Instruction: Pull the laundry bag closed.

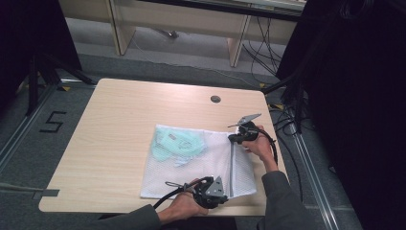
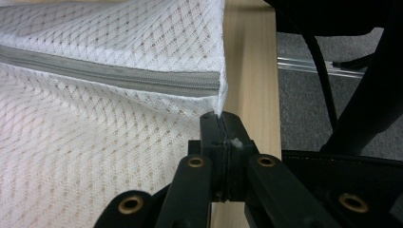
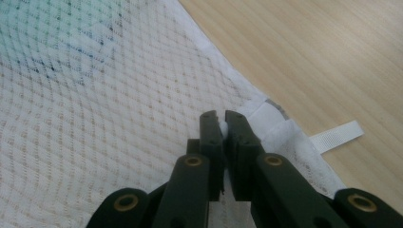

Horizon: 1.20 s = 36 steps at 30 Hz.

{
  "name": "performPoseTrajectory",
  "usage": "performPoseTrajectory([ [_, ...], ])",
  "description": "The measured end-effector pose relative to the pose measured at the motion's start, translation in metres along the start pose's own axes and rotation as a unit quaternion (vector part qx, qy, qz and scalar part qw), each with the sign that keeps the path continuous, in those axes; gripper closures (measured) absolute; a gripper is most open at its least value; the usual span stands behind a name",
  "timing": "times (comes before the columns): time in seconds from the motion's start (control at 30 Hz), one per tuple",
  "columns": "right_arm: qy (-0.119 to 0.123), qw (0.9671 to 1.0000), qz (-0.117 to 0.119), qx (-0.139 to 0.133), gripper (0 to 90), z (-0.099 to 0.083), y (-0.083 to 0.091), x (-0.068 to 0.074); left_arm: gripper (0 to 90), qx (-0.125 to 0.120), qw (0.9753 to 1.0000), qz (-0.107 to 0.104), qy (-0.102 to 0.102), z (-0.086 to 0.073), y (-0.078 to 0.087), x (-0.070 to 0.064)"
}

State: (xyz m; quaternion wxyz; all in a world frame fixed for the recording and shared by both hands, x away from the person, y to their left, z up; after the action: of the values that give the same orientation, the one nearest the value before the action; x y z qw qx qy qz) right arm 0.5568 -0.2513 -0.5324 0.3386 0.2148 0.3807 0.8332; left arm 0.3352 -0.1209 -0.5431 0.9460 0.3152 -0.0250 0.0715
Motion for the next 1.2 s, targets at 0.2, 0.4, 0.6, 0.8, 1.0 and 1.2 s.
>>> performPoseTrajectory([
  [0.2, -0.004, 1.0, 0.0, -0.003, 86.8, 0.003, 0.002, -0.002, 89.3, 0.001, 1.0, 0.003, 0.002, -0.002, -0.001, 0.0],
  [0.4, 0.003, 1.0, -0.005, -0.005, 86.8, 0.006, -0.001, -0.004, 89.3, -0.001, 1.0, 0.002, 0.003, -0.002, -0.001, -0.001],
  [0.6, -0.008, 1.0, 0.001, -0.001, 86.8, 0.008, -0.002, -0.002, 89.4, 0.0, 1.0, -0.002, 0.001, -0.002, -0.001, -0.002],
  [0.8, -0.009, 0.9997, -0.022, -0.002, 86.8, 0.011, -0.005, -0.006, 89.4, -0.005, 1.0, 0.002, 0.004, 0.0, 0.0, 0.0],
  [1.0, -0.006, 0.9999, -0.005, -0.007, 86.9, 0.012, -0.007, -0.004, 89.4, -0.001, 1.0, -0.002, 0.006, -0.004, -0.001, -0.001],
  [1.2, -0.005, 0.9999, -0.009, -0.006, 86.8, 0.013, -0.008, -0.008, 89.5, 0.0, 1.0, -0.005, 0.006, -0.003, -0.001, -0.003],
])
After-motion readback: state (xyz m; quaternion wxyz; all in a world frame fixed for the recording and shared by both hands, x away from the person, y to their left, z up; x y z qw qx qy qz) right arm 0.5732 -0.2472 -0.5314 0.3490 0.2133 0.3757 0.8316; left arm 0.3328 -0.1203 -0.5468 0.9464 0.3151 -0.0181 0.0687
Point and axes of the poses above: each handheld gripper's, and its own axes: y roughly backward along the jaws, z roughly out of its top, x roughly to its left, the point moved 6 cm from there along -y, roughly forward along the jaws, and after that the axes turned 9 degrees about -y, right-handed, at the moved point
